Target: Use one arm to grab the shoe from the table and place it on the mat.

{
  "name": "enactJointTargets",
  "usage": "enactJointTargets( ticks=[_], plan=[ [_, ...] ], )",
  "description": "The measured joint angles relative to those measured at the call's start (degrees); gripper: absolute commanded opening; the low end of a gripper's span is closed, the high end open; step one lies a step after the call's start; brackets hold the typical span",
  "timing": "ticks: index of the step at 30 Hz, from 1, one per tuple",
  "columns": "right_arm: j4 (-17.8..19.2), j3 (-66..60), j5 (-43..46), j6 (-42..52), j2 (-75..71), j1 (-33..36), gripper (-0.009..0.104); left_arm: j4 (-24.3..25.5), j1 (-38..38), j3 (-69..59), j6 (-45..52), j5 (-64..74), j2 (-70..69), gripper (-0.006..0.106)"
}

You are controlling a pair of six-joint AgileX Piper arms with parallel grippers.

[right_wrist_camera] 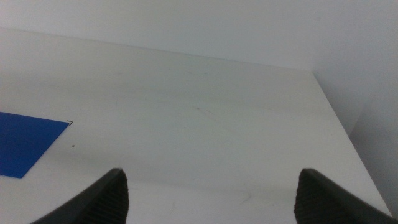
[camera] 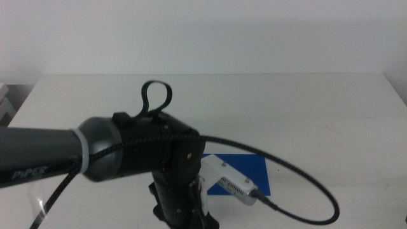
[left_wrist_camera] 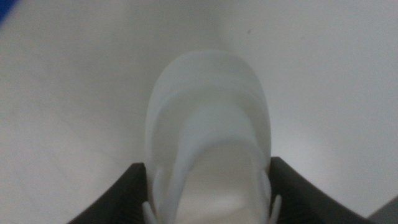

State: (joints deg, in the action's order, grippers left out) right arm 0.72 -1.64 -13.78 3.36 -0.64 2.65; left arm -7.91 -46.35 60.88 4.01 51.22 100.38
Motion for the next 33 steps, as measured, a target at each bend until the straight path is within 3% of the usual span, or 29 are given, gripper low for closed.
enactJointTargets(
  ticks=[13,33],
  plan=[
    [0.0,0.0,0.0,0.0,0.0,0.0,0.078,3.5,3.8,16.5,2.0,13.6,1.8,-0.001],
    [0.0,0.0,0.0,0.0,0.0,0.0,0.078,4.3,6.6,49.5,6.6,18.7,24.2,-0.001]
  ],
)
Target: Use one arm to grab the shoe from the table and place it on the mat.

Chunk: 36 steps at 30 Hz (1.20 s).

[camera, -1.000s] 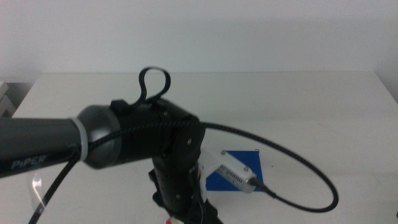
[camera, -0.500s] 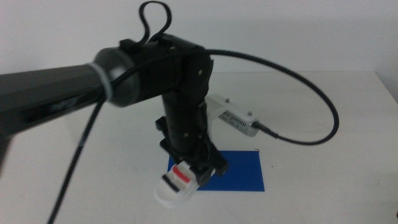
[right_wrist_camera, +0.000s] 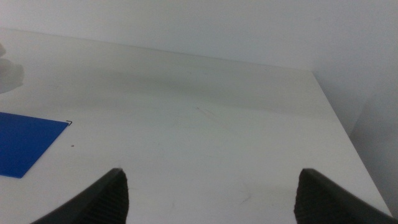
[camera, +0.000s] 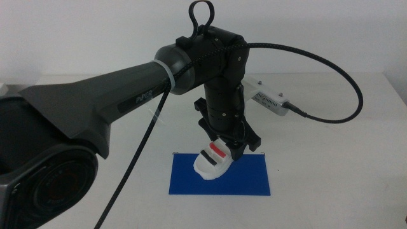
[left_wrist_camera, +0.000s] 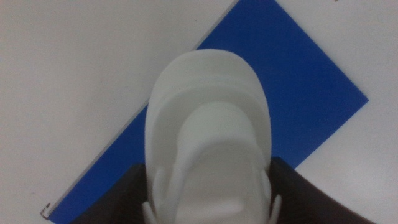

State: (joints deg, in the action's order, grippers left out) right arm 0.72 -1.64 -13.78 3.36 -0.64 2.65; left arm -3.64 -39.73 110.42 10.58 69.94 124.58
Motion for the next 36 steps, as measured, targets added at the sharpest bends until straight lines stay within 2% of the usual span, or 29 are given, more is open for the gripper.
enactJointTargets(
  ticks=[4,8,11,17,19,25,36],
  plan=[
    [0.0,0.0,0.0,0.0,0.0,0.0,0.078,0.0,0.0,0.1,2.1,0.1,0.4,-0.001],
    [0.0,0.0,0.0,0.0,0.0,0.0,0.078,0.0,0.0,0.2,8.6,0.1,0.4,-0.001],
    [0.0,0.0,0.0,0.0,0.0,0.0,0.078,0.0,0.0,0.4,16.3,0.2,0.4,-0.001],
    [0.0,0.0,0.0,0.0,0.0,0.0,0.078,-1.7,0.0,0.4,38.3,0.2,0.4,-0.001],
    [0.0,0.0,0.0,0.0,0.0,0.0,0.078,-2.4,0.0,0.4,42.4,0.2,0.4,-0.001],
    [0.0,0.0,0.0,0.0,0.0,0.0,0.078,-3.0,0.0,0.4,45.6,0.2,0.4,-0.001],
    [0.0,0.0,0.0,0.0,0.0,0.0,0.078,-2.7,0.0,0.4,43.9,0.1,1.7,-0.001]
  ],
)
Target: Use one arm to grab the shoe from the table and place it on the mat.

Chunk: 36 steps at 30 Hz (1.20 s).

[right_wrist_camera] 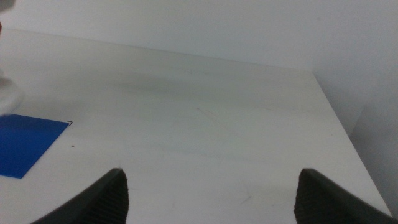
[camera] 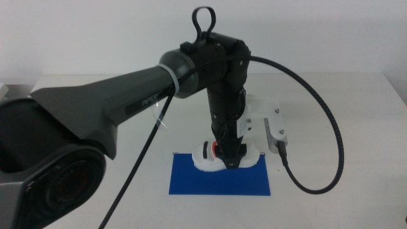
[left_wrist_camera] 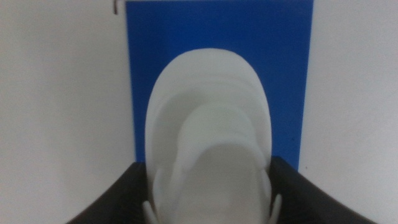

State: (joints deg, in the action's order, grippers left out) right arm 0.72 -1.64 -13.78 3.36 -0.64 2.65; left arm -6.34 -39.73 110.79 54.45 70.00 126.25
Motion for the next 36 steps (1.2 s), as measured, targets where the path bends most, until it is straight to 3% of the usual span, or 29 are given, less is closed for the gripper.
enactJointTargets(
  ticks=[17,20,23,25,26,30,36],
  plan=[
    [0.0,0.0,0.0,0.0,0.0,0.0,0.078,0.1,0.0,0.0,-0.1,-0.2,5.2,-0.001],
    [0.0,0.0,0.0,0.0,0.0,0.0,0.078,0.1,0.0,0.0,-1.0,-0.2,5.2,0.003],
    [0.0,0.0,0.0,0.0,0.0,0.0,0.078,0.1,0.0,0.0,-2.7,-0.2,5.2,0.015],
    [0.0,0.0,0.0,0.0,0.0,0.0,0.078,0.1,0.0,0.0,-3.1,-0.2,5.2,0.030],
    [0.0,0.0,0.0,0.0,0.0,0.0,0.078,0.1,0.0,0.0,-2.8,-0.2,5.2,0.059],
    [0.0,0.0,0.0,0.0,0.0,0.0,0.078,0.2,0.0,0.0,-1.9,-0.2,5.2,0.094],
    [0.0,0.0,0.0,0.0,0.0,0.0,0.078,0.5,0.0,0.1,-1.7,-0.2,4.6,0.094]
  ],
)
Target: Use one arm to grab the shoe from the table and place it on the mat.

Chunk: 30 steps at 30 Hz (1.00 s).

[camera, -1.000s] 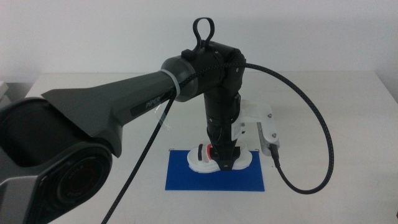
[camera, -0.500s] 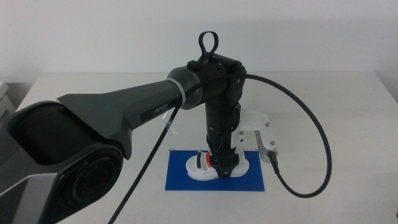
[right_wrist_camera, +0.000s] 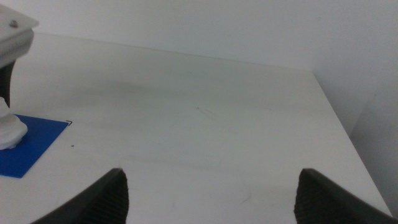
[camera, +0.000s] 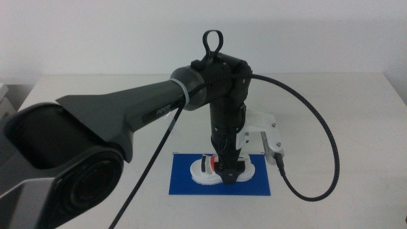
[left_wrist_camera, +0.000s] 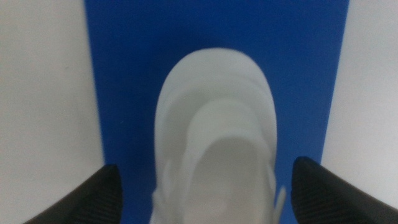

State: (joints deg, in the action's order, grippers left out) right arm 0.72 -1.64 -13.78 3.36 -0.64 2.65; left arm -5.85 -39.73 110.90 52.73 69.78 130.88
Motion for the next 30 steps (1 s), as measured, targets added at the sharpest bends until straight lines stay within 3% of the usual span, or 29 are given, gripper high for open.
enactJointTargets(
  ticks=[12,22,26,30],
  plan=[
    [0.0,0.0,0.0,0.0,0.0,0.0,0.078,-0.1,0.1,0.0,-1.3,0.3,-12.7,0.094],
    [0.0,0.0,0.0,0.0,0.0,0.0,0.078,3.0,0.1,0.0,-1.4,1.5,-30.5,0.094],
    [0.0,0.0,0.0,0.0,0.0,0.0,0.078,7.2,0.1,0.0,-6.4,2.0,-36.9,0.094],
    [0.0,0.0,0.0,0.0,0.0,0.0,0.078,15.8,0.1,-0.3,-22.0,2.5,-42.0,0.094]
  ],
)
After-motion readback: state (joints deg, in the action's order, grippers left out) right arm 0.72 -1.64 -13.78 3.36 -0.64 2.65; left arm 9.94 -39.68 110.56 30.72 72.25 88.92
